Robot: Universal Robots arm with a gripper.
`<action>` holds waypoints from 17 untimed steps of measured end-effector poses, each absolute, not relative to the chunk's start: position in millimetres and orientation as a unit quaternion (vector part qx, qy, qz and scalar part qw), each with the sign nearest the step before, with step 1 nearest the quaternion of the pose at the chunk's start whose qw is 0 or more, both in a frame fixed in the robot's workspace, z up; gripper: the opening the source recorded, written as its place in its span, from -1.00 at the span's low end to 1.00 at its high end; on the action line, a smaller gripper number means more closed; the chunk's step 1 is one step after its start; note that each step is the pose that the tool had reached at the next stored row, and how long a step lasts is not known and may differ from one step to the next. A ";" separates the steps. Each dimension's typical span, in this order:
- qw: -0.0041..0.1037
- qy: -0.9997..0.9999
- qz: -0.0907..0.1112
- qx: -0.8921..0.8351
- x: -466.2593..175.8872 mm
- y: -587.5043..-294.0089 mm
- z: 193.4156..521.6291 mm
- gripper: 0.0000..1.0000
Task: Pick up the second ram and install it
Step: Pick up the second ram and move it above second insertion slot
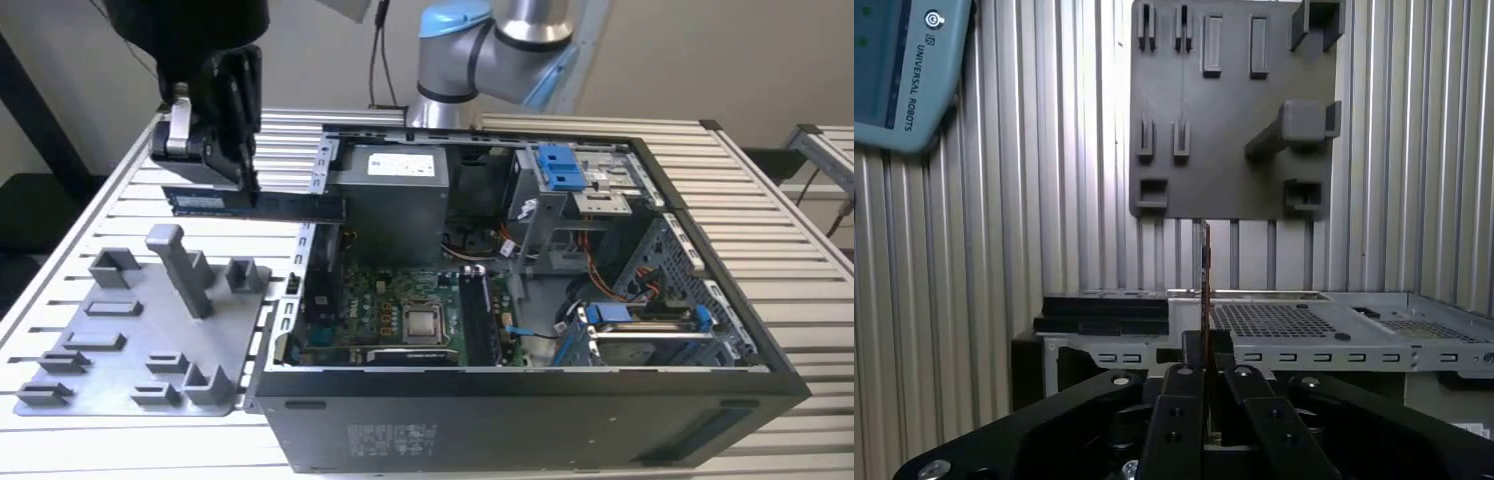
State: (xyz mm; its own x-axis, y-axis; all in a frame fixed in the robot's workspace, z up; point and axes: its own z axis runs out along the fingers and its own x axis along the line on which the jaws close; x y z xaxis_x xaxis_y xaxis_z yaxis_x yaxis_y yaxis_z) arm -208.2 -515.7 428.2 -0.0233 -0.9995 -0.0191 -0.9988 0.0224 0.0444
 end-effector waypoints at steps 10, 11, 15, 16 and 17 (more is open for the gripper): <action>0.010 -0.714 -0.024 0.699 -163.0 -515.9 428.1 -0.72; 0.010 -0.714 -0.024 0.699 -158.6 -515.9 428.2 -0.72; 0.011 -0.714 -0.024 0.699 -142.5 -515.9 428.1 -0.72; 0.011 -0.714 -0.024 0.700 -138.8 -515.9 428.2 -0.72; 0.011 -0.714 -0.024 0.700 -135.3 -515.9 428.2 -0.72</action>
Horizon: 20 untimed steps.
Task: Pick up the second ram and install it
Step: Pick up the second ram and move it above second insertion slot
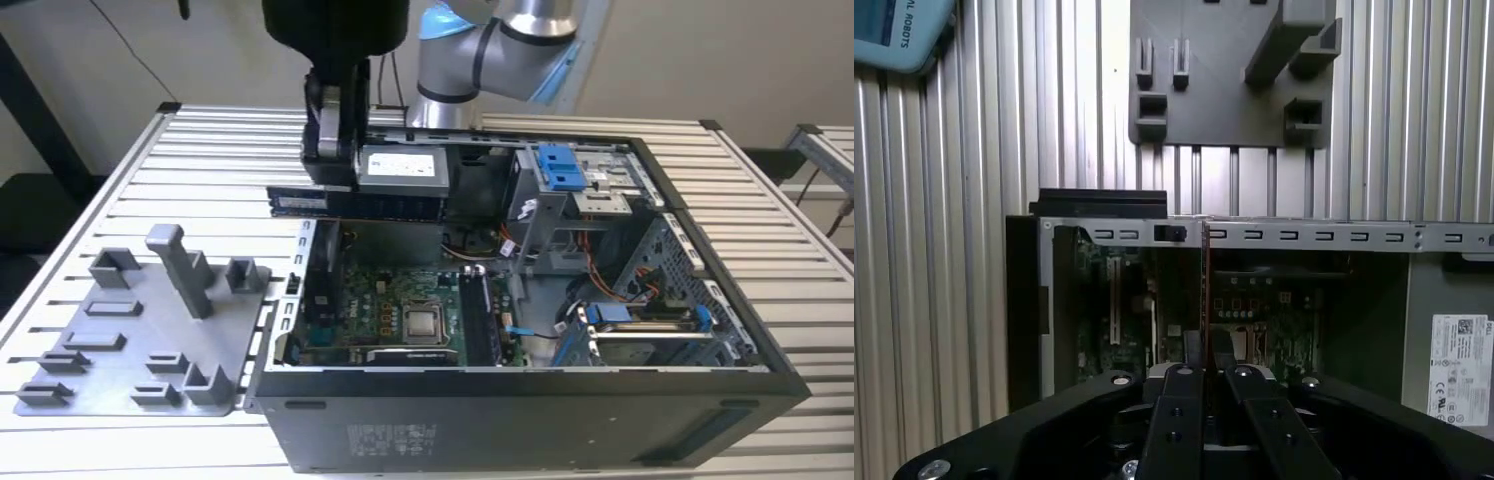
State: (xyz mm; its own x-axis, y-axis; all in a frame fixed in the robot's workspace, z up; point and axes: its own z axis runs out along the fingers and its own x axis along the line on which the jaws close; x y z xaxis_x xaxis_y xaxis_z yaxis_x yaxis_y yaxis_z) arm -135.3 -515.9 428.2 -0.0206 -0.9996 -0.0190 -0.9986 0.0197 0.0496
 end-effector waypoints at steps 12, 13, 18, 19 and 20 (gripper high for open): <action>0.010 -0.712 -0.024 0.702 -99.3 -515.9 427.0 -0.72; 0.010 -0.712 -0.024 0.702 -96.7 -515.9 426.6 -0.72; 0.007 -0.710 -0.019 0.704 -84.9 -515.9 424.2 -0.72; 0.006 -0.710 -0.018 0.704 -82.7 -516.0 423.6 -0.72; 0.005 -0.710 -0.017 0.704 -80.6 -515.9 423.1 -0.72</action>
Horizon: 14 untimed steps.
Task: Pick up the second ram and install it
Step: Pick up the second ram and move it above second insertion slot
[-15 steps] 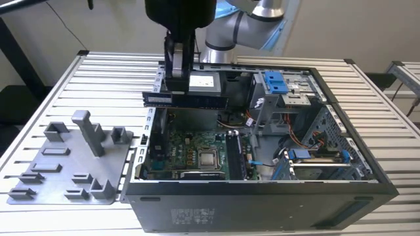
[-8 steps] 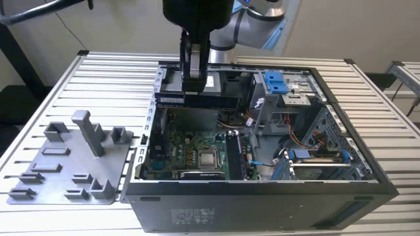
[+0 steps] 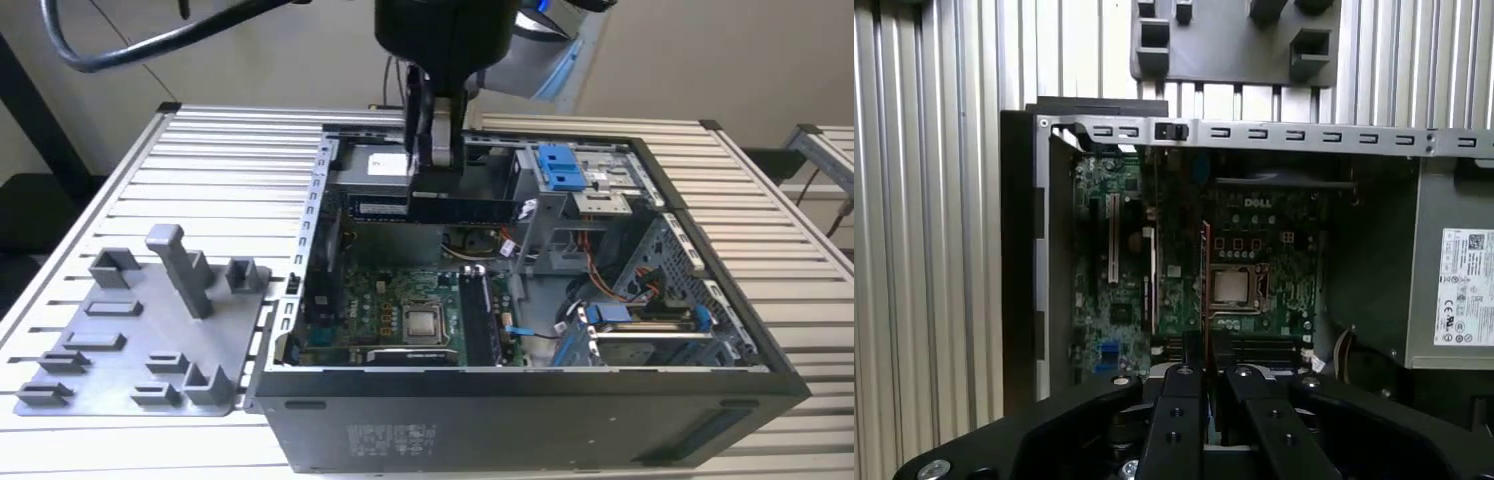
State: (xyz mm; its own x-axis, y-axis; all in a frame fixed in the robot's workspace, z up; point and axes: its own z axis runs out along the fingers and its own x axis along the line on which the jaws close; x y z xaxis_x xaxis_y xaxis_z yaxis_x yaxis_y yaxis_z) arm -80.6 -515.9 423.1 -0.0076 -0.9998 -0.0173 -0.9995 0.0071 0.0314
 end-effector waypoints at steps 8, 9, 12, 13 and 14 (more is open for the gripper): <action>0.002 -0.708 -0.014 0.706 -54.7 -516.0 421.9 -0.72; 0.002 -0.708 -0.014 0.706 -51.2 -516.0 421.9 -0.72; 0.002 -0.708 -0.014 0.707 -41.3 -516.0 421.8 -0.72; 0.002 -0.707 -0.014 0.707 -38.2 -516.0 421.8 -0.72; 0.002 -0.707 -0.014 0.707 -35.4 -516.0 421.8 -0.72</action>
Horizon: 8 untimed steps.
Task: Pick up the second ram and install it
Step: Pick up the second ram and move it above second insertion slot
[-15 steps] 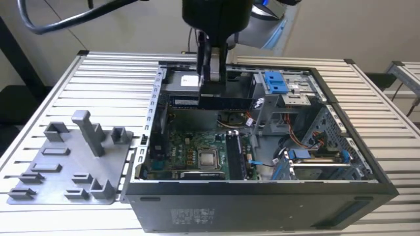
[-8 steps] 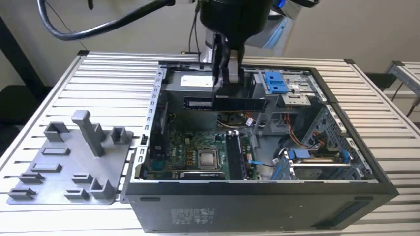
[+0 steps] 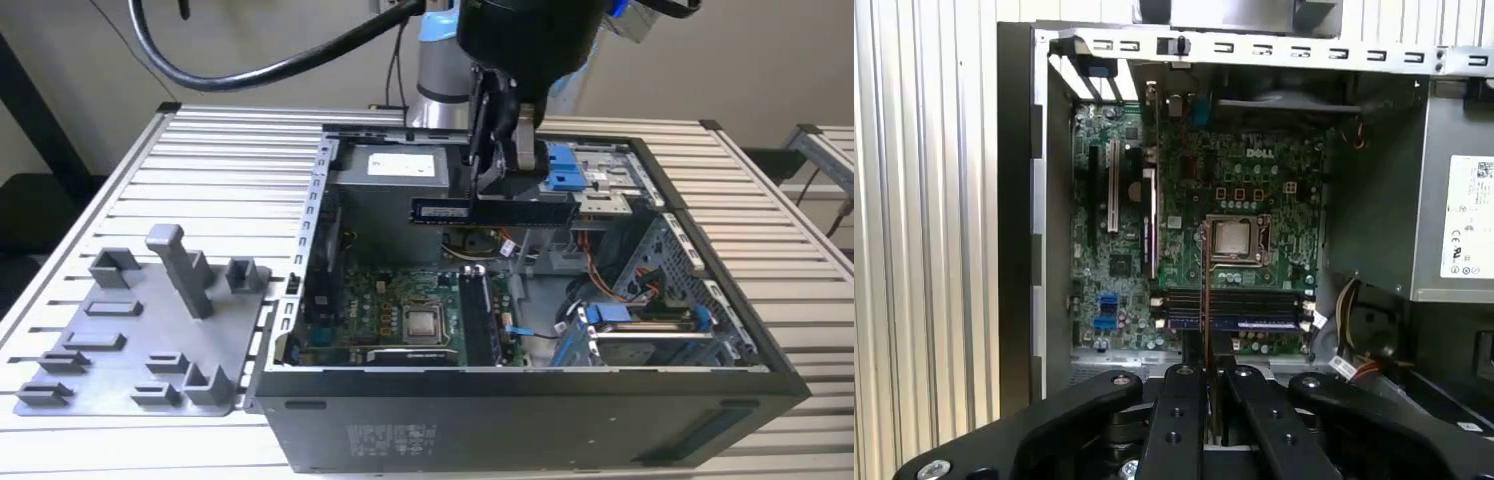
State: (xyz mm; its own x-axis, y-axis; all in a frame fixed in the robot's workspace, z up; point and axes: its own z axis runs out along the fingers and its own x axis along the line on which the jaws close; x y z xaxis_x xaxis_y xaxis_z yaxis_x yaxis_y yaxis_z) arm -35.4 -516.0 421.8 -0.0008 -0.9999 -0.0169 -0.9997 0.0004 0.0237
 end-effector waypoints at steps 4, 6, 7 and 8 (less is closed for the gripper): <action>0.002 -0.707 -0.014 0.707 -25.5 -516.0 421.8 -0.72; 0.002 -0.707 -0.014 0.707 -21.2 -516.0 421.8 -0.72; 0.002 -0.707 -0.014 0.708 -19.5 -516.0 421.8 -0.72; 0.002 -0.707 -0.014 0.708 -18.3 -516.0 421.8 -0.72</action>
